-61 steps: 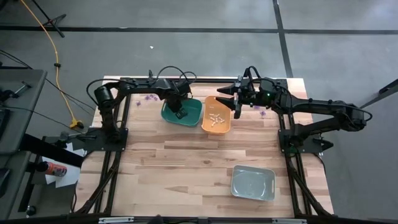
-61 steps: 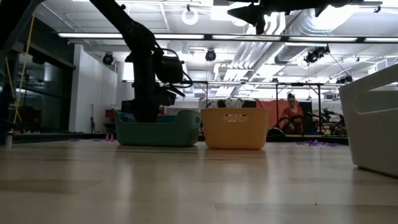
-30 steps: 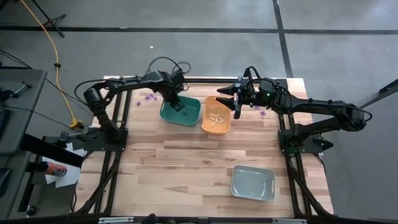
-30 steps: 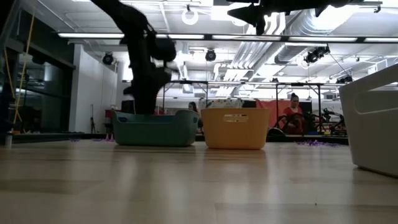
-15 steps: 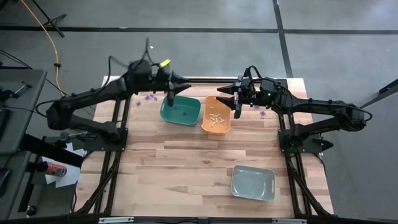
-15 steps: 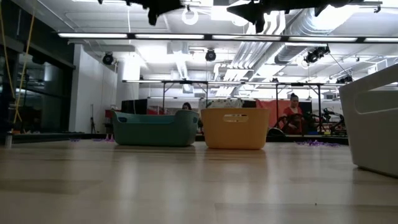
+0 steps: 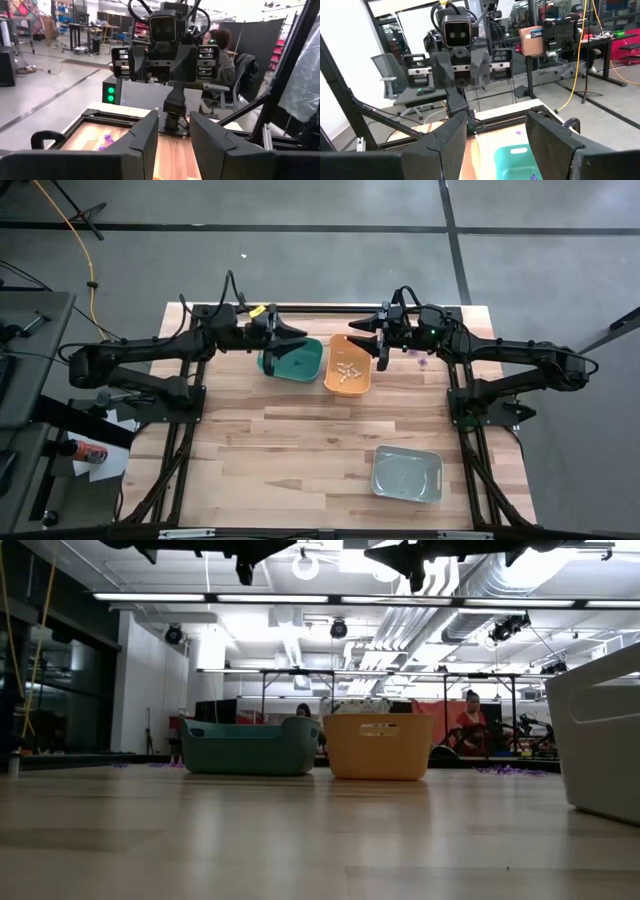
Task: Sort Halloween decoration
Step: Put the violet witch hut toy into the green bin
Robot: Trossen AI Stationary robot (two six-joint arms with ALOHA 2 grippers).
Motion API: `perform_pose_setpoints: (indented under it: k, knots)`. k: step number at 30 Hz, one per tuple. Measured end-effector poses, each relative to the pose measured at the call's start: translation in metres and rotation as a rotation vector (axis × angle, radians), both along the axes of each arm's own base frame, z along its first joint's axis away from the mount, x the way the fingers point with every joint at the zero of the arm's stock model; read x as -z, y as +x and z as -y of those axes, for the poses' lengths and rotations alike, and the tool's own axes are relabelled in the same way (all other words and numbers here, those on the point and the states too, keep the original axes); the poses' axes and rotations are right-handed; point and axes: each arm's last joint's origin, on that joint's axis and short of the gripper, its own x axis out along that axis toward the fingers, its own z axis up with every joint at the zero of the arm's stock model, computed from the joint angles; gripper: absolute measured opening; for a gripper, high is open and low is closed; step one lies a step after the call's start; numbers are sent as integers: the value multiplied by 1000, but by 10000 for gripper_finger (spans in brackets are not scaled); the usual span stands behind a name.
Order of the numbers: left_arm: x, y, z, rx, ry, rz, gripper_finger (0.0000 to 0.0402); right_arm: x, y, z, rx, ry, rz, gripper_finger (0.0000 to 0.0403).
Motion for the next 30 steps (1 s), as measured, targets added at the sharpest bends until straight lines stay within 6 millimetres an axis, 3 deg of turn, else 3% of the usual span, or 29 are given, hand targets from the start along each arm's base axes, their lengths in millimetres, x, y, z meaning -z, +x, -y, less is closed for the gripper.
perform_pose_setpoints:
  k: [16,18,20,25,30]
  knots:
    - [1,0,0,-2,-18,-4,97,0,0,0,0,2,0,199]
    - [1,0,0,-2,-18,-4,97,1,0,1,42,65,-3,199]
    - [1,0,0,-4,-18,-3,97,5,-2,7,188,200,-27,199]
    - [1,0,-1,-8,-18,-4,97,11,-24,39,602,420,-344,199]
    - [1,0,-1,-10,-19,-4,97,48,-59,63,855,582,-784,199]
